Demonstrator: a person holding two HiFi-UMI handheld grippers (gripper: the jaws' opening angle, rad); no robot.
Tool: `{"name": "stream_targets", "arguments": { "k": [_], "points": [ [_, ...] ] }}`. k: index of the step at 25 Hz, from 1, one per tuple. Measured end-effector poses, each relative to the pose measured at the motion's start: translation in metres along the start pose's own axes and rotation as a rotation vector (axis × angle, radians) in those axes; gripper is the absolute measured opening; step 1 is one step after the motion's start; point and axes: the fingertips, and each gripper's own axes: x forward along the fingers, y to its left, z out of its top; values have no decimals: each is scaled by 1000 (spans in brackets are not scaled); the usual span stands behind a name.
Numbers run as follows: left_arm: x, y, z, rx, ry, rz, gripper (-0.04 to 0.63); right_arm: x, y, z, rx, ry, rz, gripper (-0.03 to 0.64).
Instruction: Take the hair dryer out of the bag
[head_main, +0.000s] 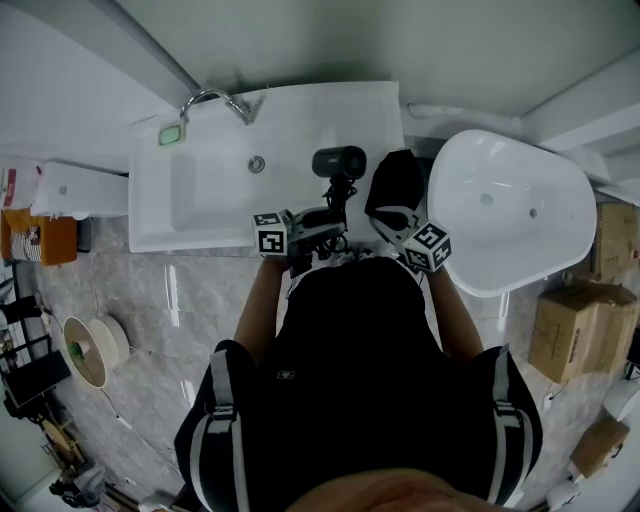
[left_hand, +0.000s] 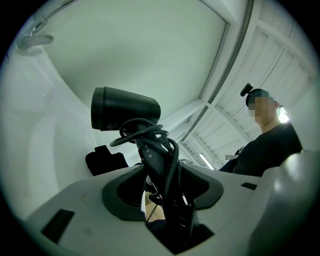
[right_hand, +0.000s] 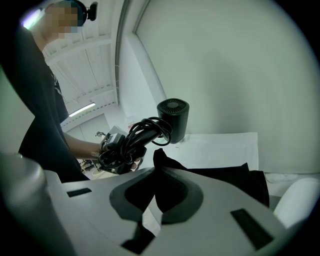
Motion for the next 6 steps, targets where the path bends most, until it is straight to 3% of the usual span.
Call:
{"name": "stream_targets", "arguments": {
  "k": [6],
  "points": [
    [0, -10, -8, 4, -28, 26, 193, -6, 13, -6, -15, 28, 43, 67]
  ]
}}
